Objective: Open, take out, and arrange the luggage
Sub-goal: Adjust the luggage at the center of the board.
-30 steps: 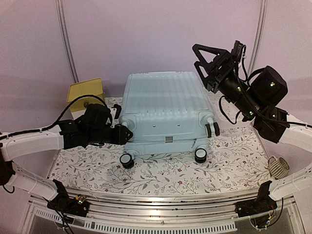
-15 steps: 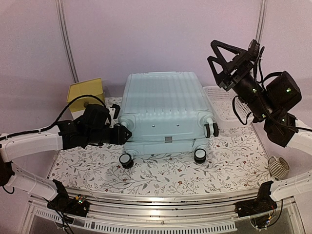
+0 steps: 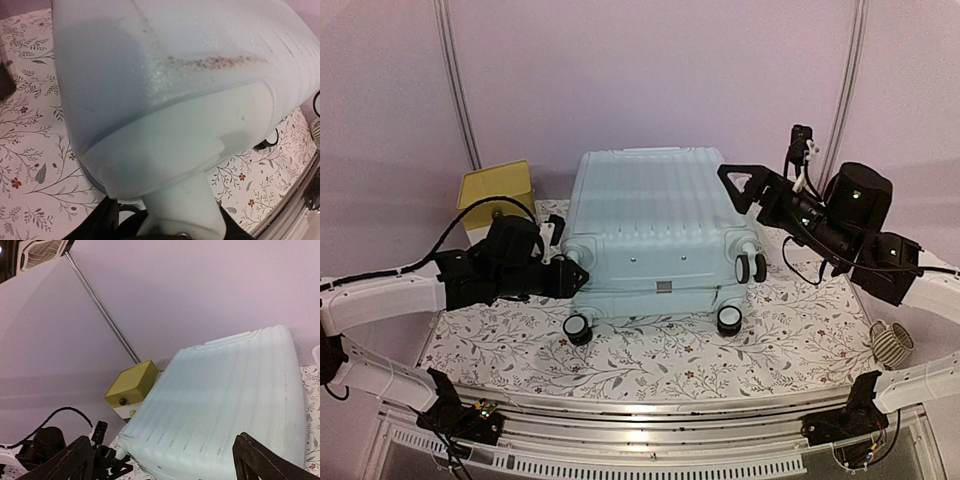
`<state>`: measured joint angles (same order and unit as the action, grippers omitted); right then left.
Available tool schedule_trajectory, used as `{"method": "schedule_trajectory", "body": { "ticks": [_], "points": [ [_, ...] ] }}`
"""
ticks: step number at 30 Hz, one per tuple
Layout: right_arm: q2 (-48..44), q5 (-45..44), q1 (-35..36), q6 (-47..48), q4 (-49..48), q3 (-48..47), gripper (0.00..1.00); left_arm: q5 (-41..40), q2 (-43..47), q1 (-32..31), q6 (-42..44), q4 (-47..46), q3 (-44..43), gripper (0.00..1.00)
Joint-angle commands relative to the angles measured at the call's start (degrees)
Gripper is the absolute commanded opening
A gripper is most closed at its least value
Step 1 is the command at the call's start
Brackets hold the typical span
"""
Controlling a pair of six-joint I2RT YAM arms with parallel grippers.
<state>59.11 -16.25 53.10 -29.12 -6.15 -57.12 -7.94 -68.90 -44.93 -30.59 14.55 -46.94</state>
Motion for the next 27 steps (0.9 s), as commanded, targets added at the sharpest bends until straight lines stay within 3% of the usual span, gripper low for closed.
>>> {"method": "schedule_trajectory", "body": {
  "ticks": [1, 7, 13, 21, 27],
  "points": [
    [3.0, -5.4, -0.7, 5.9, 12.0, -3.4, 0.99, -1.5, 2.3, 2.1, 1.7, -4.3, 0.5, 0.54],
    [4.2, -5.3, -3.6, 8.7, 14.6, -2.3, 0.99, 1.5, 0.9, 2.5, 2.5, -5.6, 1.0, 0.56],
    [7.3, 9.5, -16.1, 7.0, 20.1, -3.1, 0.99, 4.2, -0.9, 2.8, 3.1, -6.3, 1.3, 0.56],
    [14.7, 10.8, -23.0, 8.6, 32.1, -8.7, 0.99, 7.8, -2.0, 2.8, 7.1, -8.7, 1.3, 0.58],
    [15.1, 13.3, -27.1, 7.6, 34.0, -8.0, 0.99, 7.5, -3.5, 2.8, 6.8, -8.2, 0.2, 0.61]
  ]
}}
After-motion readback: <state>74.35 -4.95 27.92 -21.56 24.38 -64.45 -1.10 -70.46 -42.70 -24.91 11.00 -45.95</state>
